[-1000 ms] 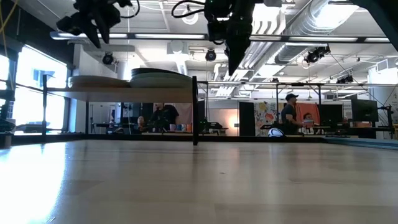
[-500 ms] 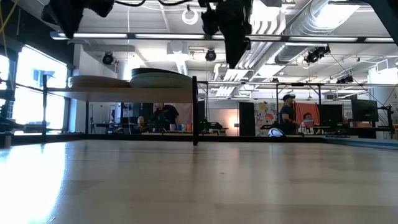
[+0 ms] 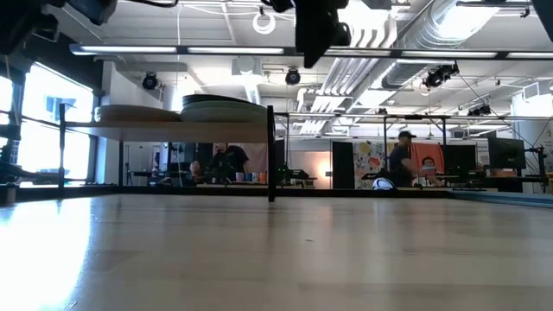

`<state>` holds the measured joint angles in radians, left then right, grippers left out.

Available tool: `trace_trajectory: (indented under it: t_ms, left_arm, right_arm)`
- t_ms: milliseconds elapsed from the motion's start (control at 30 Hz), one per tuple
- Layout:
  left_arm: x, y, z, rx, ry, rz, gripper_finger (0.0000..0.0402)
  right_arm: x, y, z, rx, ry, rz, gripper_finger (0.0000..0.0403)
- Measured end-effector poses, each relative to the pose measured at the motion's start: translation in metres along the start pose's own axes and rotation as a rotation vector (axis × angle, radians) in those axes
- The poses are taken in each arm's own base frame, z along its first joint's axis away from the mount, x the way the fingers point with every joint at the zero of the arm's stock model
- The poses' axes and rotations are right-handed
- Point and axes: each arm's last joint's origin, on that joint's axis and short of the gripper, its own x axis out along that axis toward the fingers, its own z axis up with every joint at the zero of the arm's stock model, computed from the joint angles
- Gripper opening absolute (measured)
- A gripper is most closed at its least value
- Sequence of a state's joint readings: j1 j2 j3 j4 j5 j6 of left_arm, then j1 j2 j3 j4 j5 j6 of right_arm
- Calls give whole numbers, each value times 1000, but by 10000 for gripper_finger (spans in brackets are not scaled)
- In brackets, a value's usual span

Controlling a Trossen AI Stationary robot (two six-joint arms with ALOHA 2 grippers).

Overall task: Place and stack plates onto a shelf
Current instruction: Stack the light red plate on top of the light brown plate on the shelf

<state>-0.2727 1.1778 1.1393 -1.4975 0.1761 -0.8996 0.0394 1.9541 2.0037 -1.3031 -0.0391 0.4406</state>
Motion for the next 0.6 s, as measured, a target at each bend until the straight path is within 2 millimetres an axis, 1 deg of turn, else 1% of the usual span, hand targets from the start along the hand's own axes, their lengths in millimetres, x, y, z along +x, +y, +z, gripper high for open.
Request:
trace_trajectory:
  t_ms: [100,300,467,600]
  left_arm:
    - [2,-8,-8,34,-3,-7,101]
    - [5,-25,-21,64,-67,-46,101]
    - [10,-37,-29,114,-139,-47,101]
    - [15,-48,-33,162,-190,-40,101]
  right_arm:
    - [0,15,-2,24,-37,33,142]
    - [0,39,-8,47,-86,89,142]
    - [0,54,-12,58,-111,125,142]
    - [-1,61,-15,40,-117,139,142]
